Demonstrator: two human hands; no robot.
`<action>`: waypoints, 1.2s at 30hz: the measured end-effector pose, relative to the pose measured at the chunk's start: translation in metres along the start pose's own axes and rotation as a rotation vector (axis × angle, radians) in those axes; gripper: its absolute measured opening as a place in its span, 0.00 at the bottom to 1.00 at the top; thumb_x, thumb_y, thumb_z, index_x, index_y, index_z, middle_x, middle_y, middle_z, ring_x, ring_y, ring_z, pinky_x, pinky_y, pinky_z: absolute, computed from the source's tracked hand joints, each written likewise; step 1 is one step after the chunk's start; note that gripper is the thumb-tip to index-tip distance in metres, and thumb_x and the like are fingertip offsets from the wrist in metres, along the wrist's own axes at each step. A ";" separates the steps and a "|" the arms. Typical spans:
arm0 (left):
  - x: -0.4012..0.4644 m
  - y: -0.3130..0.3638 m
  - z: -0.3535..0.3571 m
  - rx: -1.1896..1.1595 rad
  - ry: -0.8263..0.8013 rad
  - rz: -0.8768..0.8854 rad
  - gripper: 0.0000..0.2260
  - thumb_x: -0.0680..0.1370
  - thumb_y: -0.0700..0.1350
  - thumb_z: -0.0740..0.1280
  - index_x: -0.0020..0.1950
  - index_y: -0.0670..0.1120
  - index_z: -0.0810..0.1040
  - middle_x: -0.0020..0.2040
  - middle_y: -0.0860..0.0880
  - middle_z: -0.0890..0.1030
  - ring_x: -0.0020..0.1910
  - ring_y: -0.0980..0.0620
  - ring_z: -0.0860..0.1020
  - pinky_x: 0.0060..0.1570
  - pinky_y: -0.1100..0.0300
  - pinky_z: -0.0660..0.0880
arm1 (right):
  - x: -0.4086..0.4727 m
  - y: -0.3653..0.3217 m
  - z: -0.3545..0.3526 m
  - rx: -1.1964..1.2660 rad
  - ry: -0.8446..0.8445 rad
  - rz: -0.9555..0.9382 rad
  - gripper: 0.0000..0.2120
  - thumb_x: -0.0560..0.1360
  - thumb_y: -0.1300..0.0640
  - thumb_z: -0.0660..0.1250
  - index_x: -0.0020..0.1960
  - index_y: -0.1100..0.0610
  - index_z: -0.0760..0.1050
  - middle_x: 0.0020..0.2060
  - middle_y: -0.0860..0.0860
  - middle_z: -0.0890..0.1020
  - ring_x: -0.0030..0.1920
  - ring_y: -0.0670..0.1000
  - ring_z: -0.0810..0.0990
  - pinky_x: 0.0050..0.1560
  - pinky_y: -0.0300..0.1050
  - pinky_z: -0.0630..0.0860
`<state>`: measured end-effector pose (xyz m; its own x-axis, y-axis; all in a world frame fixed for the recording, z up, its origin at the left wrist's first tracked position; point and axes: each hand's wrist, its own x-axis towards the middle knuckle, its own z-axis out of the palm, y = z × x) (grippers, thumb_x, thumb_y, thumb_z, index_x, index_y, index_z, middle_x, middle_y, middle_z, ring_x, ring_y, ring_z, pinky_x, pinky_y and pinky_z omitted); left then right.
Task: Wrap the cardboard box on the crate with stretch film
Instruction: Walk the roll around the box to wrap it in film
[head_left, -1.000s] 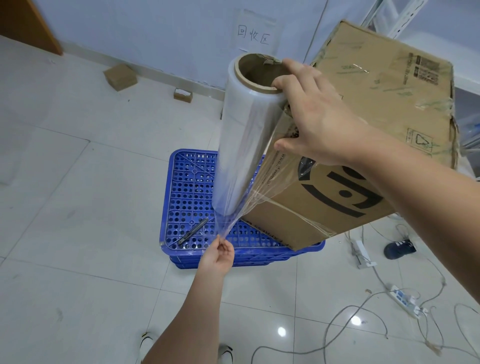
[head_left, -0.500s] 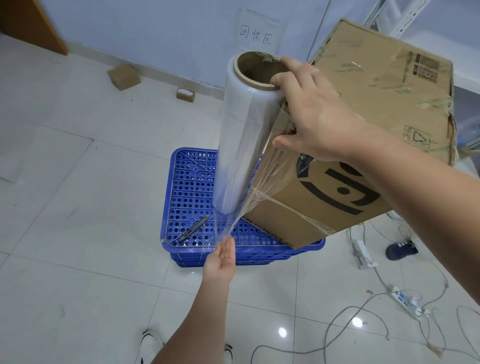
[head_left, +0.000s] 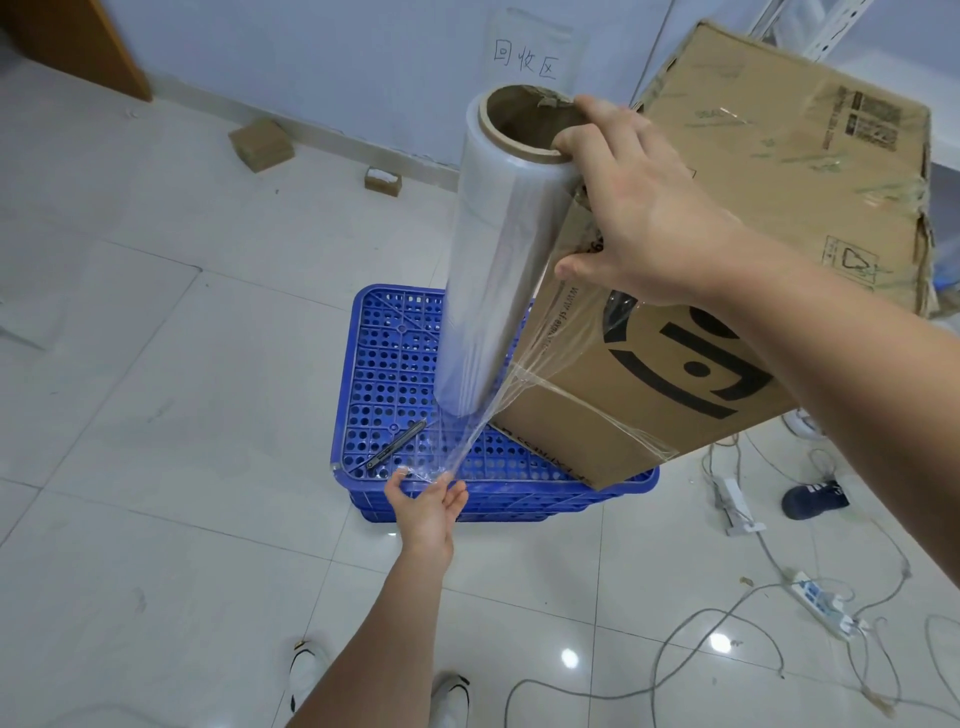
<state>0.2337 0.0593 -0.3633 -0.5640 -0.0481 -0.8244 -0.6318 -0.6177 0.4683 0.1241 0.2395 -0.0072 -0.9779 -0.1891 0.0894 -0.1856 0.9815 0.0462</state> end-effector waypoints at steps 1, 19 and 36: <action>0.001 0.001 0.001 0.081 0.004 0.043 0.26 0.81 0.32 0.67 0.70 0.55 0.62 0.55 0.38 0.81 0.44 0.46 0.84 0.44 0.55 0.82 | 0.000 0.000 0.000 -0.001 0.001 -0.001 0.43 0.66 0.48 0.78 0.72 0.56 0.59 0.77 0.59 0.54 0.77 0.62 0.53 0.75 0.60 0.55; 0.016 0.019 -0.014 0.781 -0.163 0.444 0.37 0.83 0.34 0.60 0.81 0.68 0.53 0.40 0.45 0.83 0.35 0.48 0.85 0.43 0.50 0.84 | -0.001 -0.002 -0.001 0.009 -0.008 0.020 0.44 0.66 0.48 0.78 0.74 0.56 0.58 0.78 0.58 0.53 0.77 0.63 0.52 0.75 0.61 0.56; 0.029 0.021 -0.020 1.277 -0.073 0.570 0.14 0.85 0.43 0.60 0.66 0.43 0.80 0.48 0.45 0.84 0.42 0.49 0.80 0.40 0.58 0.72 | 0.000 -0.002 0.000 0.015 0.005 0.016 0.45 0.65 0.48 0.79 0.74 0.56 0.59 0.78 0.58 0.54 0.77 0.62 0.53 0.75 0.60 0.56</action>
<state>0.2148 0.0287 -0.3837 -0.9048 0.0174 -0.4256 -0.3287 0.6069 0.7236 0.1248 0.2378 -0.0068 -0.9802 -0.1737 0.0948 -0.1716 0.9847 0.0299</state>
